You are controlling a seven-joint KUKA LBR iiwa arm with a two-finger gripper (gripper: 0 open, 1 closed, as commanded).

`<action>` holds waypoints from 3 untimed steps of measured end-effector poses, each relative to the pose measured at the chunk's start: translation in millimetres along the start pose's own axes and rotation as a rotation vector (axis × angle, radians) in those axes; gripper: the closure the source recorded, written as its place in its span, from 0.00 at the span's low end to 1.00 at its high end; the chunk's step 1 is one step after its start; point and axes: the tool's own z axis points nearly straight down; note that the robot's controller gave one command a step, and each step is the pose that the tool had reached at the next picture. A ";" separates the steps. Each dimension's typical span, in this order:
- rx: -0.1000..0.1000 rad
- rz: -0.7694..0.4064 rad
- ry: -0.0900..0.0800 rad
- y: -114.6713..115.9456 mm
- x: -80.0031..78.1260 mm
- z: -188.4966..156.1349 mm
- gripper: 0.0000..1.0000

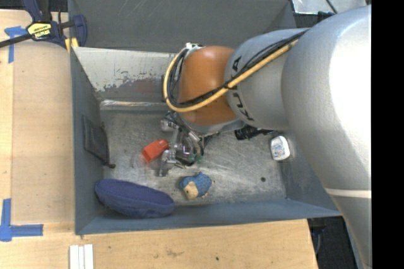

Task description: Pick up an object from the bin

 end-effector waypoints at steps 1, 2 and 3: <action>-0.008 0.003 -0.015 1.8 -4.3 -3.7 1.00; 0.002 0.068 0.006 19.2 24.9 -36.5 1.00; 0.004 0.067 0.011 17.1 28.1 -34.4 1.00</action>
Offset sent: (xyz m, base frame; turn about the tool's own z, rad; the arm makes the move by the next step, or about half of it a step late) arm 0.0000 0.0000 0.0000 0.0000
